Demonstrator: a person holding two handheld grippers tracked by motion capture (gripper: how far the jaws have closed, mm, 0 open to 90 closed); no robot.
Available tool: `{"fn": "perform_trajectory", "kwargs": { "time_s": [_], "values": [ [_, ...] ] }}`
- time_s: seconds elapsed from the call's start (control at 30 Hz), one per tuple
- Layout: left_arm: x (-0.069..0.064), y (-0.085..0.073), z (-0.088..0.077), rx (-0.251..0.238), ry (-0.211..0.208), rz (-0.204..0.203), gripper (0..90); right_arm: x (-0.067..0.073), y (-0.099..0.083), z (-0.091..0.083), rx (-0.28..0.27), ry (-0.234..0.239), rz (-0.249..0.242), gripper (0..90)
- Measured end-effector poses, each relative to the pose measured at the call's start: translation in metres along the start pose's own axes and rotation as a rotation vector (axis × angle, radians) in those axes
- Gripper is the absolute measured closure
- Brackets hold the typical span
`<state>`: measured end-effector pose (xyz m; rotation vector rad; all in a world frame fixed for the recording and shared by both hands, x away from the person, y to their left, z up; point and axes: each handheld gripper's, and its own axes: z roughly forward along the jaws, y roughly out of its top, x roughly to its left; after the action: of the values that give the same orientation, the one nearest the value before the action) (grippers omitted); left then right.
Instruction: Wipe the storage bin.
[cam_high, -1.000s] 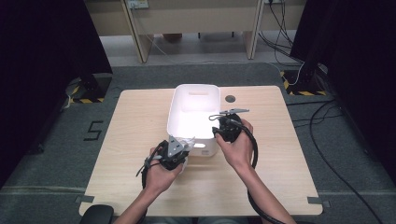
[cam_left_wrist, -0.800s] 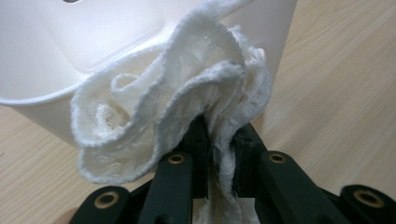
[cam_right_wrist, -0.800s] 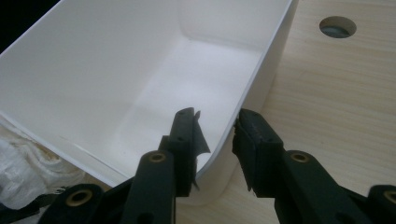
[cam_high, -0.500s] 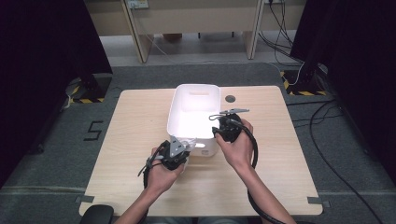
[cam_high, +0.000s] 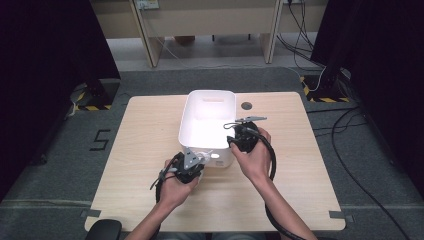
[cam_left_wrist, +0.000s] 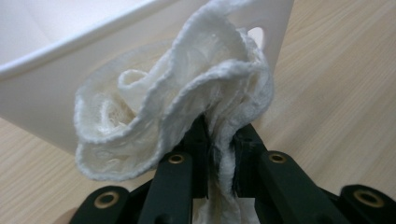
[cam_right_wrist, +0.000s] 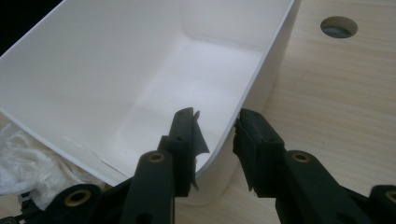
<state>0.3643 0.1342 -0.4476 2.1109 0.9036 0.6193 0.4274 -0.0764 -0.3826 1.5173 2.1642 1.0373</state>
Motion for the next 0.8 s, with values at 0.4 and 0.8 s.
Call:
{"fn": "perform_trajectory", "kwargs": {
  "time_s": [0.4,0.8],
  "values": [
    [-0.006,-0.005,0.009,0.025,-0.01,0.0,79.2,0.0,0.0,0.0,0.001,0.003,0.005,67.6],
    [-0.007,-0.006,0.013,0.034,-0.002,0.012,79.2,0.0,0.0,0.0,0.0,0.002,0.001,67.5]
  ]
}}
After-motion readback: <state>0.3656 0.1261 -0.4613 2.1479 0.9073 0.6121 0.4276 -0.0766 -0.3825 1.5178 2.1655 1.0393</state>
